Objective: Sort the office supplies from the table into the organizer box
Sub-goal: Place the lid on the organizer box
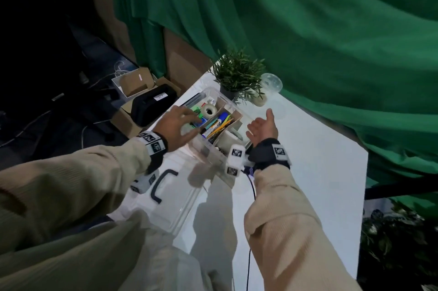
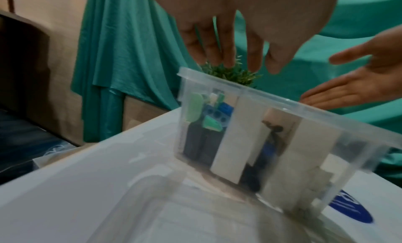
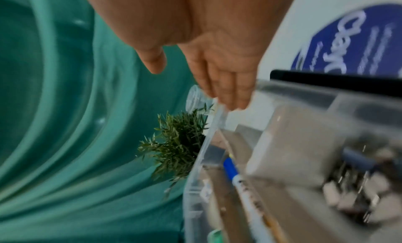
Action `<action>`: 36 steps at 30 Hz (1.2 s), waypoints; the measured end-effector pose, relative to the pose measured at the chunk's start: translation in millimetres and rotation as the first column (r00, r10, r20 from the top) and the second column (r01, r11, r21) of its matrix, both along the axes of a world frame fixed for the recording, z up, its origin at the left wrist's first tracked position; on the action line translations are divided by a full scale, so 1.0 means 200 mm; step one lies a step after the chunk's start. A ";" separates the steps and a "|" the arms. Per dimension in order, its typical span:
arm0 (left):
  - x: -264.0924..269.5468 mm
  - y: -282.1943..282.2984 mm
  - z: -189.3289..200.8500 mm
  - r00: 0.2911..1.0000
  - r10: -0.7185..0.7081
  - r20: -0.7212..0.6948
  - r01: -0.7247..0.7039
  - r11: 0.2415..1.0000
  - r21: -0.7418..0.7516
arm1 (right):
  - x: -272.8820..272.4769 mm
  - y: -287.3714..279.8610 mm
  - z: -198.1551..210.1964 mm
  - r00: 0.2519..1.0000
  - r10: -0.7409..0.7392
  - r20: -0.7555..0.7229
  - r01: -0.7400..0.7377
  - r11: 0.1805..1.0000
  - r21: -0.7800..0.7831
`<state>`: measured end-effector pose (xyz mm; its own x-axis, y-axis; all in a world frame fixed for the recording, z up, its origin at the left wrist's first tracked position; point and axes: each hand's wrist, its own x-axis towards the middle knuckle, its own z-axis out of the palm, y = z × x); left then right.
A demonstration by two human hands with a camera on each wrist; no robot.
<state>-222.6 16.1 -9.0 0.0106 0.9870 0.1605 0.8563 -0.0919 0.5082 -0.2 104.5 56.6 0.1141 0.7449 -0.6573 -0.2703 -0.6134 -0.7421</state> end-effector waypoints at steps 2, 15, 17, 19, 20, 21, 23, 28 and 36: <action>-0.08 -0.05 -0.03 0.986 0.161 0.035 -0.162 0.985 0.056 | 0.05 -0.04 -0.05 0.983 -0.110 0.144 0.091 0.986 0.136; 0.01 -0.45 -0.36 0.954 0.207 -0.218 -0.299 0.715 -0.631 | 0.15 -0.29 -0.26 0.687 0.179 0.705 -0.233 0.972 -0.019; 0.04 -0.44 -0.36 0.945 0.297 -0.135 -0.312 0.703 -0.640 | 0.24 -0.33 -0.25 0.671 0.169 0.722 -0.209 0.977 -0.034; 0.07 -0.42 -0.36 0.920 0.386 -0.061 -0.327 0.675 -0.661 | 0.36 -0.38 -0.26 0.651 0.163 0.742 -0.185 0.981 -0.053; 0.08 -0.42 -0.35 0.910 0.412 -0.049 -0.332 0.652 -0.681 | 0.43 -0.40 -0.27 0.643 0.163 0.748 -0.171 0.983 -0.067; 0.09 -0.41 -0.35 0.902 0.429 -0.047 -0.334 0.626 -0.704 | 0.50 -0.43 -0.28 0.630 0.163 0.759 -0.157 0.984 -0.081; 0.12 -0.40 -0.35 0.890 0.455 -0.027 -0.325 0.593 -0.737 | 0.64 -0.48 -0.30 0.607 0.155 0.779 -0.131 0.987 -0.094; 0.24 -0.35 -0.36 0.913 0.402 -0.066 -0.332 0.639 -0.694 | 0.91 -0.58 -0.31 0.600 0.095 0.794 -0.051 0.995 -0.080; 0.36 -0.38 -0.40 0.943 0.108 -0.315 -0.278 0.776 -0.566 | 1.06 -0.61 -0.33 0.645 0.058 0.762 -0.052 0.998 -0.031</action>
<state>-150.1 -59.8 -89.4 -0.2352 0.8666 -0.4401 0.9259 0.3375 0.1698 212.5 -16.5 -8.7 0.5358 0.7630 -0.3617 0.4234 -0.6133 -0.6667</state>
